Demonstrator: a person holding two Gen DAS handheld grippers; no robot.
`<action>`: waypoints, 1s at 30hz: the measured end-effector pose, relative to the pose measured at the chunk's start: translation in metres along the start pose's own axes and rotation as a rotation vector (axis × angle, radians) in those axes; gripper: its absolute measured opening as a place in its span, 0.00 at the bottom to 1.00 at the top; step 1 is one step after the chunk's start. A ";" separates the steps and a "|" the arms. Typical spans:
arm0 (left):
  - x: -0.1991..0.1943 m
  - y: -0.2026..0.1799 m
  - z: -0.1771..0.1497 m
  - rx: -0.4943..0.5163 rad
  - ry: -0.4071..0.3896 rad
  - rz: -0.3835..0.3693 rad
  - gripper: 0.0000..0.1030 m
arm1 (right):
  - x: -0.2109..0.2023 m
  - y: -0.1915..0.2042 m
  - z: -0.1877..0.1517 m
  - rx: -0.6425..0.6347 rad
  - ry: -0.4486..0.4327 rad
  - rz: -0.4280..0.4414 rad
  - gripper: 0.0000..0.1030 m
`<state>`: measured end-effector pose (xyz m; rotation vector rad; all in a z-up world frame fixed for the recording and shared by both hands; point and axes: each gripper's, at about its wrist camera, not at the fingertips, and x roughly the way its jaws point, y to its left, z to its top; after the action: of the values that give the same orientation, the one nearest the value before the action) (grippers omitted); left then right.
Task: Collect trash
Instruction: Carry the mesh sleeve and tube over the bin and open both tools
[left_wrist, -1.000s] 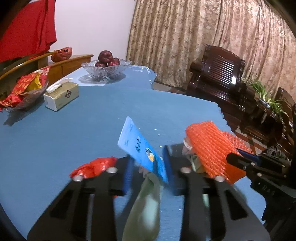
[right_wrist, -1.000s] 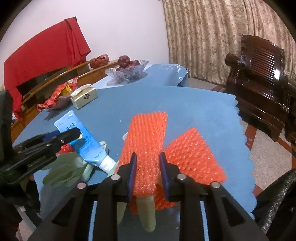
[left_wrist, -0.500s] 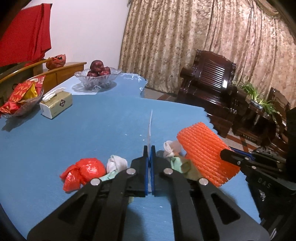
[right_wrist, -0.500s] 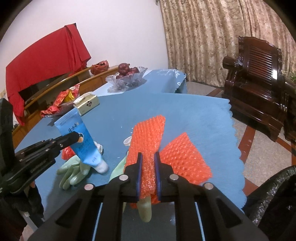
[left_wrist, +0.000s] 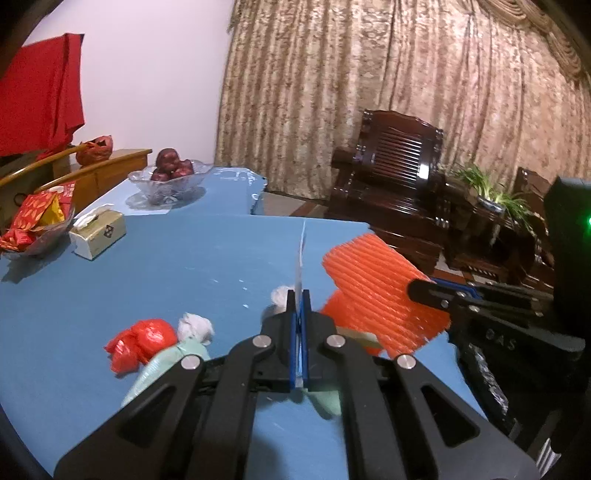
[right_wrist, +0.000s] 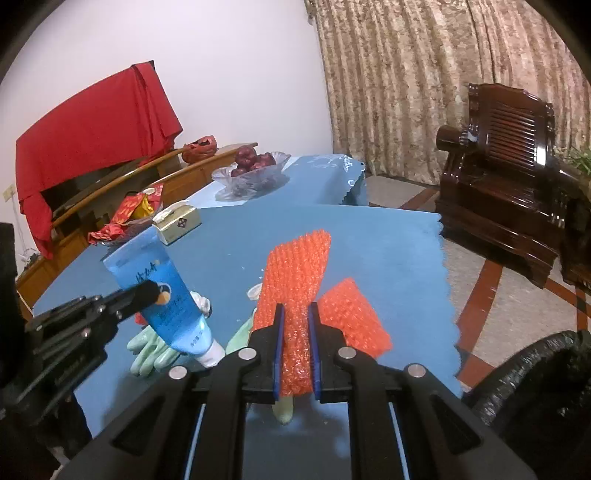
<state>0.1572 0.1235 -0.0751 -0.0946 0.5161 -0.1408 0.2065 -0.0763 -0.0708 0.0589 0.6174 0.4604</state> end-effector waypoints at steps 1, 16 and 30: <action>-0.001 -0.005 -0.003 0.004 0.006 -0.006 0.01 | -0.002 -0.001 -0.001 0.001 0.001 -0.002 0.12; -0.010 -0.043 -0.016 0.047 0.028 -0.051 0.01 | -0.041 -0.021 -0.018 0.029 0.003 -0.062 0.12; -0.022 -0.094 -0.012 0.088 0.013 -0.144 0.01 | -0.094 -0.055 -0.027 0.074 -0.037 -0.147 0.12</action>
<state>0.1219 0.0334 -0.0633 -0.0452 0.5154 -0.3045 0.1455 -0.1685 -0.0517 0.0914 0.5982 0.2933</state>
